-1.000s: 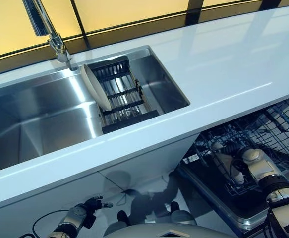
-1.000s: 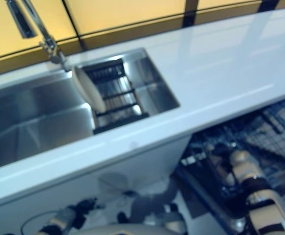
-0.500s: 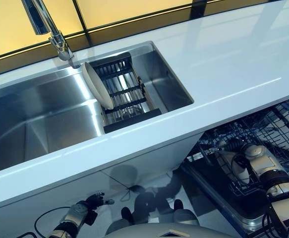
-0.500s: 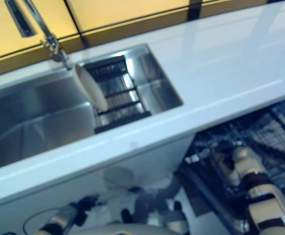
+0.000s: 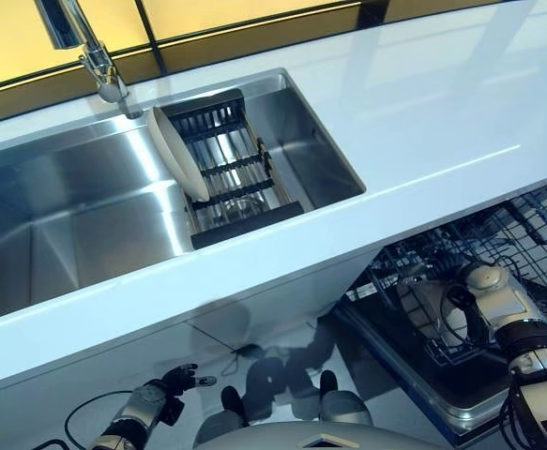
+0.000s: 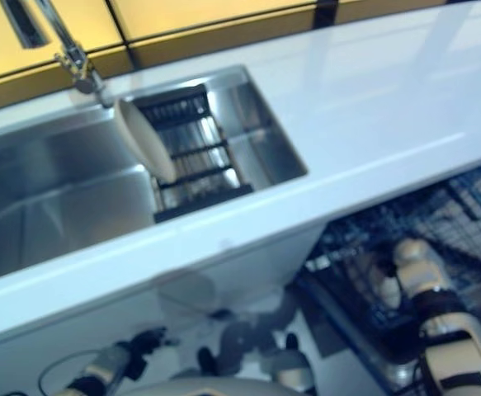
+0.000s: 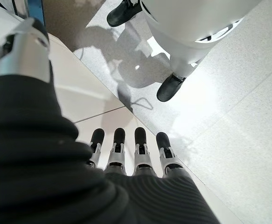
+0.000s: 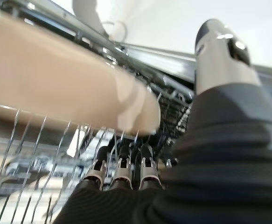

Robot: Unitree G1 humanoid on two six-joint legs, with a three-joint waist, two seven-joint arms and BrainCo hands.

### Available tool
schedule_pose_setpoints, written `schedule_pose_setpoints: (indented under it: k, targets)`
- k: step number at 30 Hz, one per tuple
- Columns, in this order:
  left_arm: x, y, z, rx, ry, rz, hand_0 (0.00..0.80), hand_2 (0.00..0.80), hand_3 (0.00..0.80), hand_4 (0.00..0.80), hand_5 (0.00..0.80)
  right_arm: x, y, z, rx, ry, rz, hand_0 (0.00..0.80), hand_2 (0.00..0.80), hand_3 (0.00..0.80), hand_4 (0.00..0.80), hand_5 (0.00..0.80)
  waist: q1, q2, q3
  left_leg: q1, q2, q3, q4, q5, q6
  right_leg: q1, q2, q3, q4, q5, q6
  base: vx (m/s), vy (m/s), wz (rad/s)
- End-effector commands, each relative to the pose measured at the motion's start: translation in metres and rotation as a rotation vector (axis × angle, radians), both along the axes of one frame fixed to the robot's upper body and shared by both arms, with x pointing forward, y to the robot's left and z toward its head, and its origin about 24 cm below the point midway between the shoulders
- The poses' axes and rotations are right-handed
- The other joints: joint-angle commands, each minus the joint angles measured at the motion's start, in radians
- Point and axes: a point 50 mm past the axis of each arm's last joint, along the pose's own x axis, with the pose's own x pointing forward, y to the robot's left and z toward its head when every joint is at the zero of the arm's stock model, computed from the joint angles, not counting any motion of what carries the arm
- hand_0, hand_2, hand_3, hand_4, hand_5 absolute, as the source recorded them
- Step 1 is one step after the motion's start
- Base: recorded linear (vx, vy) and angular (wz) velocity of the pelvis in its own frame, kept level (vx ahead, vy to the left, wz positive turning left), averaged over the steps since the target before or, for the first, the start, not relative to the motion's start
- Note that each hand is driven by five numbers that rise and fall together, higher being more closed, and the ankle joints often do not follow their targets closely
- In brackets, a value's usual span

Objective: Take plates into dishwasher

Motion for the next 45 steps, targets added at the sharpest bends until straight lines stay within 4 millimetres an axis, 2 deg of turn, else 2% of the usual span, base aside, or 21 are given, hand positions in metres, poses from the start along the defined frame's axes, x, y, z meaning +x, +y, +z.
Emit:
schedule_pose_setpoints:
  k: [1,9,15,17,22,26,30,32,33,35,40,45]
  targets:
    - [0.007,0.011,0.005,0.024,-0.034,0.027,0.000,0.000,0.000,0.000,0.000,-0.003,-0.027,0.027,-0.089,-0.041,-0.058,0.000,0.000,0.000,0.000,0.000,-0.005,-0.024,-0.048,0.075,0.016,0.029,0.019,-0.110,0.019,-0.119,-0.008,0.091,0.106,0.018,0.089,0.007,0.014,-0.03]
    - [0.000,0.015,0.002,0.040,-0.027,0.067,0.000,0.000,0.000,0.000,0.000,-0.026,-0.062,0.066,-0.132,-0.125,-0.143,0.000,0.000,0.000,0.000,0.000,-0.041,-0.065,-0.063,0.093,0.032,0.059,0.022,-0.118,0.025,-0.107,0.018,0.113,0.104,0.020,0.096,0.010,0.008,-0.08]
    - [-0.007,0.016,0.000,0.050,-0.017,0.073,0.000,0.000,0.000,0.000,0.000,-0.041,-0.090,0.093,-0.140,-0.194,-0.258,0.000,0.000,0.000,0.000,0.000,-0.047,-0.082,-0.078,0.093,0.031,0.067,0.021,-0.119,0.027,-0.101,0.027,0.114,0.097,0.024,0.098,0.007,0.010,-0.04]
    - [-0.009,0.017,-0.001,0.053,-0.012,0.075,0.000,0.000,0.000,0.000,0.000,-0.044,-0.095,0.100,-0.128,-0.249,-0.307,0.000,0.000,0.000,0.000,0.000,-0.048,-0.083,-0.082,0.093,0.030,0.068,0.020,-0.119,0.026,-0.099,0.030,0.114,0.096,0.025,0.097,0.014,0.028,-0.05]
    - [-0.013,0.018,-0.002,0.065,-0.003,0.079,0.000,0.000,0.000,0.000,0.000,-0.043,-0.102,0.142,-0.104,-0.501,-0.454,0.000,0.000,0.000,0.000,0.000,-0.042,-0.087,-0.088,0.097,0.021,0.051,0.019,-0.121,0.031,-0.090,0.037,0.119,0.096,0.021,0.094,0.013,0.014,-0.05]
    - [-0.014,0.017,-0.003,0.059,0.004,0.078,0.000,0.000,0.000,0.000,0.000,-0.032,-0.091,0.181,-0.078,-0.771,-0.537,0.000,0.000,0.000,0.000,0.000,-0.027,-0.084,-0.089,0.100,0.010,0.028,0.016,-0.124,0.038,-0.074,0.042,0.125,0.090,0.017,0.088,0.026,0.023,-0.01]
    - [-0.015,0.016,-0.004,0.045,0.011,0.086,0.000,0.000,0.000,0.000,0.000,-0.014,-0.063,0.209,-0.056,-0.935,-0.489,0.000,0.000,0.000,0.000,0.000,0.000,-0.080,-0.095,0.091,-0.003,-0.001,0.011,-0.116,0.042,-0.067,0.045,0.129,0.081,0.012,0.077,0.021,0.040,0.01]
    - [-0.016,0.015,-0.004,0.039,0.012,0.097,0.000,0.000,0.000,0.000,0.000,-0.006,-0.053,0.216,-0.036,-0.958,-0.457,0.000,0.000,0.000,0.000,0.000,0.005,-0.077,-0.096,0.090,-0.005,-0.009,0.011,-0.115,0.042,-0.062,0.043,0.127,0.077,0.009,0.074,0.034,0.046,0.01]
    - [-0.017,0.015,-0.005,0.039,0.014,0.100,0.000,0.000,0.000,0.000,0.000,0.001,-0.043,0.225,-0.011,-0.970,-0.431,0.000,0.000,0.000,0.000,0.000,0.026,-0.080,-0.101,0.088,-0.010,-0.020,0.011,-0.114,0.042,-0.055,0.042,0.120,0.073,0.005,0.070,0.055,0.053,0.01]
    - [-0.019,0.013,-0.007,0.037,0.018,0.110,0.000,0.000,0.000,0.000,0.000,0.010,-0.033,0.237,0.003,-0.987,-0.399,0.000,0.000,0.000,0.000,0.000,0.039,-0.080,-0.104,0.089,-0.013,-0.030,0.012,-0.114,0.042,-0.044,0.037,0.109,0.070,-0.001,0.067,0.064,0.054,0.02]
    - [-0.022,0.014,-0.007,0.047,0.027,0.128,0.000,0.000,0.000,0.000,0.000,0.020,-0.020,0.262,0.023,-1.034,-0.344,0.000,0.000,0.000,0.000,0.000,0.076,-0.086,-0.104,0.085,-0.021,-0.057,0.012,-0.112,0.042,-0.024,0.025,0.075,0.073,-0.012,0.062,0.035,0.040,0.21]
    - [-0.025,0.019,-0.007,0.055,0.023,0.151,0.000,0.000,0.000,0.000,0.000,0.032,0.012,0.273,0.097,-1.066,-0.232,0.000,0.000,0.000,0.000,0.000,0.105,-0.096,-0.096,0.077,-0.028,-0.075,0.013,-0.105,0.040,-0.017,0.014,0.049,0.072,-0.009,0.066,-0.001,0.020,0.20]
